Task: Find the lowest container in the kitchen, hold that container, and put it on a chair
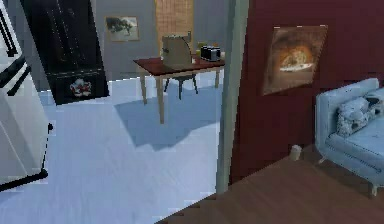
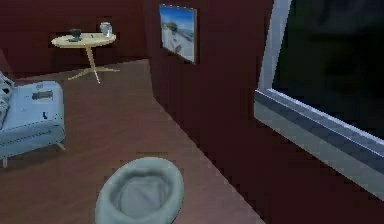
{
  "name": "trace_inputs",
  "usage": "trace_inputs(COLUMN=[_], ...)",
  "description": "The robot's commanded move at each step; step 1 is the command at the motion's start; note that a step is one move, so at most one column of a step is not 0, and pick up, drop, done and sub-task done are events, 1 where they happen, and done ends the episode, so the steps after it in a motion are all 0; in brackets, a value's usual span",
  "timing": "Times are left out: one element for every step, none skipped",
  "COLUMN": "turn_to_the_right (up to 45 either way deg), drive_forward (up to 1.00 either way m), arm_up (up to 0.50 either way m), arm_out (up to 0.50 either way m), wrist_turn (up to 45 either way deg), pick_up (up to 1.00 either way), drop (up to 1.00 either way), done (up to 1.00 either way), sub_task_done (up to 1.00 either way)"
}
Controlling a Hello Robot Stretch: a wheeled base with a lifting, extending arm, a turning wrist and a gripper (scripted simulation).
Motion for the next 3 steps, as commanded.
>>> trace_inputs(turn_to_the_right=[-9.0, -3.0, 0.0], drive_forward=[0.0, 0.0, 1.0], arm_up=[0.0, 0.0, 0.0], arm_out=[0.0, 0.0, 0.0], wrist_turn=[0.0, 0.0, 0.0], pick_up=[0.0, 0.0, 0.0], drop=[0.0, 0.0, 0.0], done=[0.0, 0.0, 0.0], sub_task_done=[0.0, 0.0, 0.0])
